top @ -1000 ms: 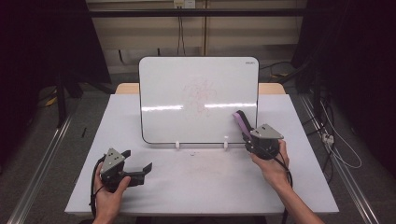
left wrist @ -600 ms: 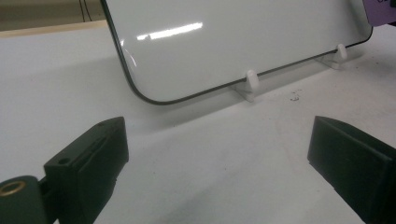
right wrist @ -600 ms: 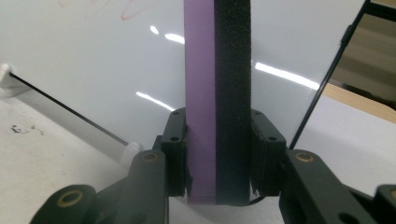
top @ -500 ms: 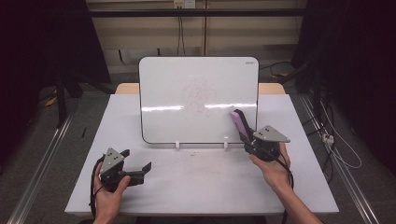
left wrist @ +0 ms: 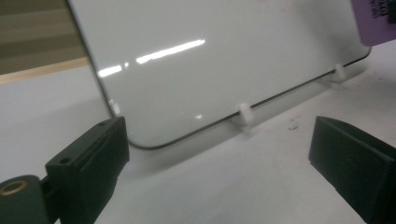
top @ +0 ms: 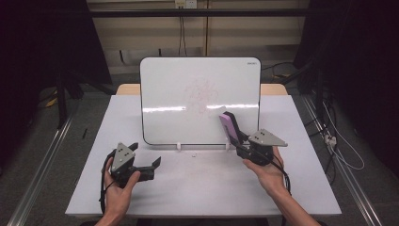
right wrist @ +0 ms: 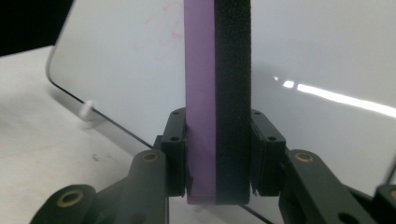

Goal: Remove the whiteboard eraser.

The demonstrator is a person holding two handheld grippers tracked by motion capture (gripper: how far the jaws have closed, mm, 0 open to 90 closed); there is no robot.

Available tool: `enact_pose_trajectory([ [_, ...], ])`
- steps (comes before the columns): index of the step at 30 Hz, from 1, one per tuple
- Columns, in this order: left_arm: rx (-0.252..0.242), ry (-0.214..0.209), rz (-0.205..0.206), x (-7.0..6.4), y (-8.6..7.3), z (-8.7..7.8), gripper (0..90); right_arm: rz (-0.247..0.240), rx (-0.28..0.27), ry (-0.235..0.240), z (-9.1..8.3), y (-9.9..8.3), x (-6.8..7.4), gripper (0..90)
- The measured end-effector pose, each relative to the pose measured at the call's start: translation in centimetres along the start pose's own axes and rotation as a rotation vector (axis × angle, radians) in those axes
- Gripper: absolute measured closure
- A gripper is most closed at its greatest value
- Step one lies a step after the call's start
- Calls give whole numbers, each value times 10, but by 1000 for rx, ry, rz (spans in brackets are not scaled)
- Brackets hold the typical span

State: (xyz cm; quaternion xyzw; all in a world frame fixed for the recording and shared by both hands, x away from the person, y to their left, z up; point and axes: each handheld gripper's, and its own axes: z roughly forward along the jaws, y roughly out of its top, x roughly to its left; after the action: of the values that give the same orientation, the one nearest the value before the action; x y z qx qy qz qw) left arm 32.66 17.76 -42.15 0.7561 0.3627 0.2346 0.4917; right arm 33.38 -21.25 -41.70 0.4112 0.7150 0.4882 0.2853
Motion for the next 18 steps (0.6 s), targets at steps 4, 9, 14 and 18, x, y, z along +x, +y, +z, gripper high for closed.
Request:
enact_pose_trajectory([
  [4, -48, -59, -49, -12, 12, 17, 51, 10, -6, 36, 6, 1, 8, 643],
  [9, -103, -121, -52, -21, 22, 30, 46, 9, -5, 65, 10, 3, 14, 643],
  [14, -83, -143, -67, -31, 33, 48, 41, 28, -29, 84, 13, 5, 19, 643],
  [18, -105, -161, -77, -35, 44, 57, 39, 48, -41, 96, 16, 5, 23, 644],
])
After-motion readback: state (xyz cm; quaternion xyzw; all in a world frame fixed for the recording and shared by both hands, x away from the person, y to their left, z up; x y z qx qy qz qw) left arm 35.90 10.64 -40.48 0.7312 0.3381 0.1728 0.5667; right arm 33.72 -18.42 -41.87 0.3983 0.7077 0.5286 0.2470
